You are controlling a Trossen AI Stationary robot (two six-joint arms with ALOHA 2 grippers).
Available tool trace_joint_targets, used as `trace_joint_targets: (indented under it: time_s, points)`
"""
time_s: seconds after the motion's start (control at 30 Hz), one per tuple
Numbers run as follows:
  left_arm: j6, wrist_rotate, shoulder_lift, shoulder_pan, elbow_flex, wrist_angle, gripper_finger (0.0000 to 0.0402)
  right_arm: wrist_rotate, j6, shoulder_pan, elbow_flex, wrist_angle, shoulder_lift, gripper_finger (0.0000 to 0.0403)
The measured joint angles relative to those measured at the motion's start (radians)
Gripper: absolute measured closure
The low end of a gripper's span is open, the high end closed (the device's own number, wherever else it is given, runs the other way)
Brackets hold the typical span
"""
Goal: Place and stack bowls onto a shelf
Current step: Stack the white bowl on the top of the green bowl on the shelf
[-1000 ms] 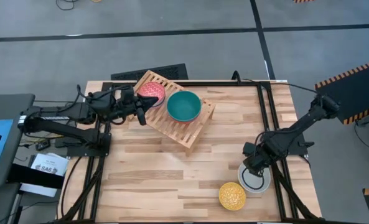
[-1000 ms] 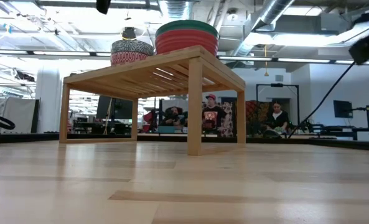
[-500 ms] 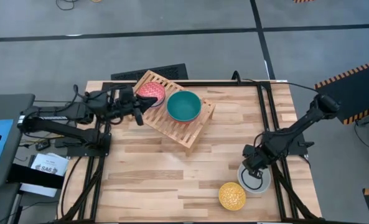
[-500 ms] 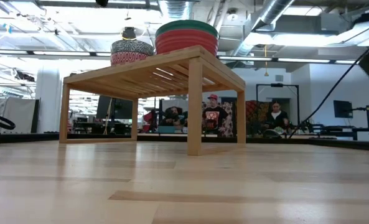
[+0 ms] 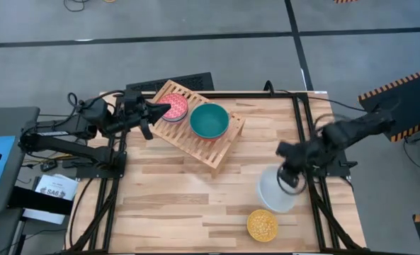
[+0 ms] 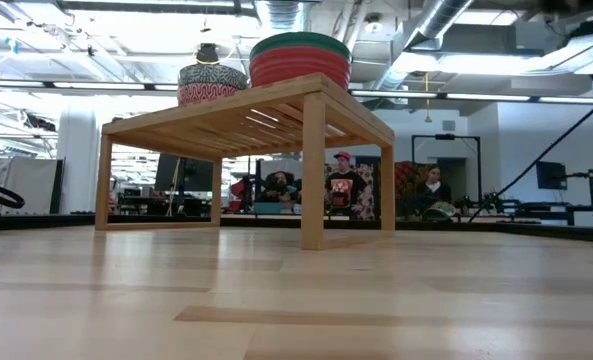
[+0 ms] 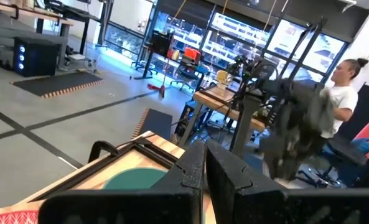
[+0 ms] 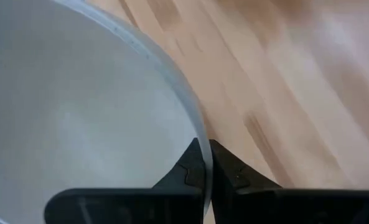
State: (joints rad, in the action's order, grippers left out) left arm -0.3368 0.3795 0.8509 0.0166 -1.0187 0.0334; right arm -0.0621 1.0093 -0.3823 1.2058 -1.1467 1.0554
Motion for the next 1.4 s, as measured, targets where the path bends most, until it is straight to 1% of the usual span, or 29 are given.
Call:
trace_joint_targets:
  time_s: [0.1, 0.23, 0.33, 0.43, 0.53, 0.7, 0.93, 1.13, 1.23, 1.4]
  points:
    - [0.001, 0.0, 0.0, 0.0, 0.0, 0.0, 0.0401, 0.044, -0.051, 0.084, 0.171, 0.014, 0.073, 0.0379]
    - [0.002, -0.015, 0.0, 0.0, 0.0, -0.001, 0.0401, 0.094, -0.165, 0.192, 0.401, 0.02, 0.21, 0.0379]
    - [0.002, -0.038, 0.0, 0.0, 0.0, -0.001, 0.0401, 0.099, -0.257, 0.285, 0.559, 0.02, 0.318, 0.0379]
    - [0.001, -0.063, 0.0, 0.0, 0.0, -0.001, 0.0401, 0.098, -0.327, 0.378, 0.691, 0.02, 0.414, 0.0379]
    - [-0.013, -0.07, 0.0, -0.001, 0.0, -0.001, 0.0401, 0.099, -0.364, 0.461, 0.781, 0.021, 0.499, 0.0379]
    - [-0.016, -0.07, 0.0, -0.001, 0.0, -0.002, 0.0401, 0.092, -0.382, 0.554, 0.831, 0.013, 0.612, 0.0378]
    - [-0.017, -0.07, 0.0, -0.001, 0.0, -0.002, 0.0401, 0.087, -0.368, 0.626, 0.832, -0.036, 0.698, 0.037]
    - [-0.016, -0.07, 0.0, -0.001, 0.001, -0.002, 0.0401, 0.086, -0.359, 0.659, 0.832, -0.061, 0.732, 0.0363]
    - [-0.016, -0.071, 0.0, 0.0, 0.001, -0.001, 0.0401, 0.084, -0.362, 0.667, 0.832, -0.066, 0.733, 0.0356]
    - [-0.015, -0.07, 0.0, 0.0, 0.001, 0.0, 0.0401, 0.084, -0.388, 0.677, 0.832, -0.075, 0.727, 0.0353]
